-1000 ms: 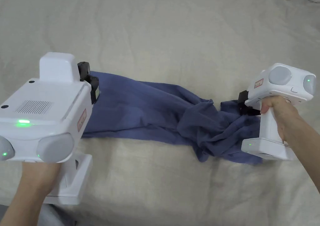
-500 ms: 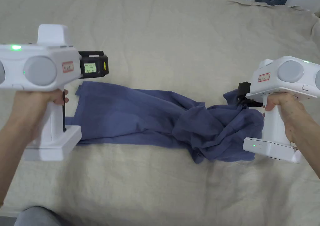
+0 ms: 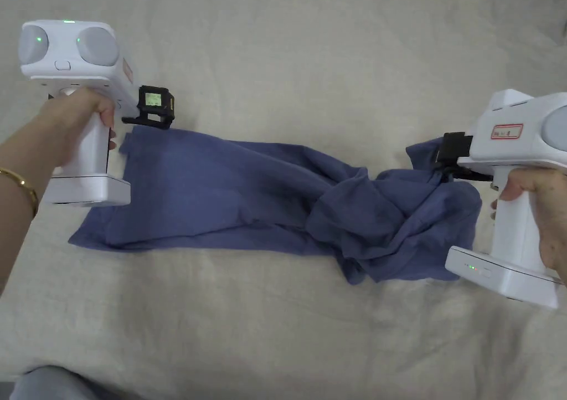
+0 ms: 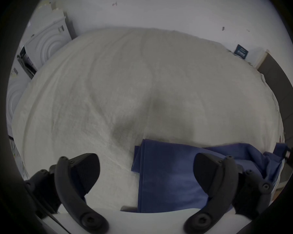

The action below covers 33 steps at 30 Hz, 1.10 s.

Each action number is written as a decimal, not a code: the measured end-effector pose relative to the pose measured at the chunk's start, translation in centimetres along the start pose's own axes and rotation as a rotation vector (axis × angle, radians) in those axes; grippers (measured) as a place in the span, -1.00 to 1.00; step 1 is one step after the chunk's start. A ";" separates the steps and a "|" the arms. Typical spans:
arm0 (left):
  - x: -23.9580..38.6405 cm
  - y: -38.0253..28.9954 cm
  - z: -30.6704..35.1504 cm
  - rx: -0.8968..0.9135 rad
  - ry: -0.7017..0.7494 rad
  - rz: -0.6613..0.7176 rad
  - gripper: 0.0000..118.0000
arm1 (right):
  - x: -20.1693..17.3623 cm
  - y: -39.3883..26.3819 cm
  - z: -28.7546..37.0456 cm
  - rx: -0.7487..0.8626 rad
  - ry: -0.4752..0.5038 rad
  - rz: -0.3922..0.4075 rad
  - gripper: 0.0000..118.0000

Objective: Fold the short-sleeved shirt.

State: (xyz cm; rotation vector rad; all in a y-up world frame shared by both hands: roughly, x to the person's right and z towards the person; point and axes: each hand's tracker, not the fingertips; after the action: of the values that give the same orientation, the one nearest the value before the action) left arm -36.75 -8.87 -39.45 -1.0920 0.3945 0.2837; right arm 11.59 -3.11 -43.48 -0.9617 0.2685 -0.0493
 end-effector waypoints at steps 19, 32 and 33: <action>1.6 -1.5 -1.2 0.033 -0.025 -0.052 -0.96 | 0.0 0.6 -0.2 -0.008 -0.009 0.026 -0.96; -2.6 0.7 16.4 0.446 -0.162 0.061 -0.96 | -0.1 4.0 13.1 0.256 -0.011 0.014 -0.96; -3.1 0.8 18.0 0.481 -0.151 0.058 -0.96 | 0.0 4.3 14.5 0.282 -0.012 0.010 -0.96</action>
State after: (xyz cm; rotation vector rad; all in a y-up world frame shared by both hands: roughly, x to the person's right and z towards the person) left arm -36.78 7.57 -31.46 -0.5843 0.3367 0.3007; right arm 14.83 10.99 -39.16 -0.6804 0.2475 -0.0701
